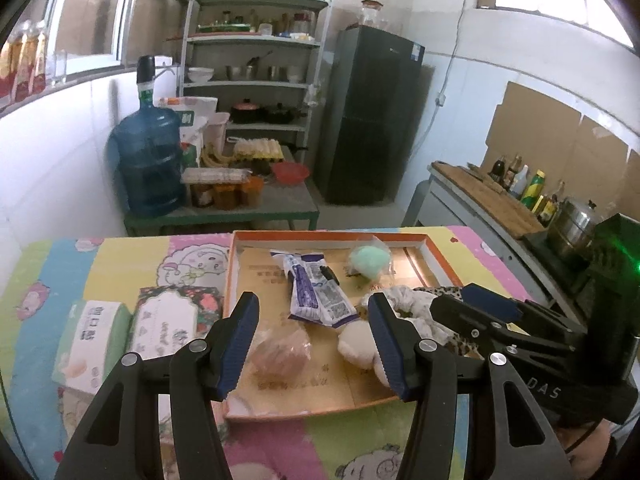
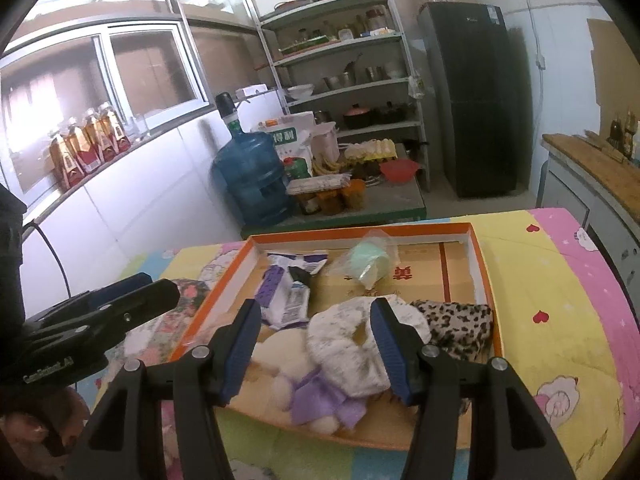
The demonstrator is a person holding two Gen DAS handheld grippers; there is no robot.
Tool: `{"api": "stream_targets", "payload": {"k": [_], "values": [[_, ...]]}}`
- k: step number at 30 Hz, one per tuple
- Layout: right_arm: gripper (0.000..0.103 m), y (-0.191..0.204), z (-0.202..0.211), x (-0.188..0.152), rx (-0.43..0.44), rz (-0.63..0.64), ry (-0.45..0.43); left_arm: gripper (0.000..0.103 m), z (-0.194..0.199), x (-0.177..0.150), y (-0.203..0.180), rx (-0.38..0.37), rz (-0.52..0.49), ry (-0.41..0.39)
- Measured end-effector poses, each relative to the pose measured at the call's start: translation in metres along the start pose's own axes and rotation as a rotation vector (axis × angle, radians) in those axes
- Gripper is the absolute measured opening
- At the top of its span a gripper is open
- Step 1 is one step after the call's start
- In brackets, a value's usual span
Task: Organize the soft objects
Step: 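Move both tools back over the remaining items on the quilt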
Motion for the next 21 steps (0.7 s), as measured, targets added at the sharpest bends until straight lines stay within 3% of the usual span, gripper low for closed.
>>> {"api": "stream_targets", "payload": {"k": [7, 21], "values": [[0.056, 0.031, 0.019, -0.016, 0.005, 0.021, -0.02, 0.058, 0.035, -0.017, 0.01, 0.04, -0.021, -0.06], [0.056, 0.091, 0.042, -0.038, 0.015, 0.055, -0.061, 0.058, 0.08, -0.048, 0.057, 0.089, -0.012, -0.093]]}}
Point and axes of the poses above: each gripper's, at about its wrist camera, not at the fingertips, and z roughly against the way its jaws point, y to its left, x to its top, the point moved 10 cm from there along -z, roughly the way its jaws point, and after that the axes turned 13 degrees about y, right-handed, at the moved point
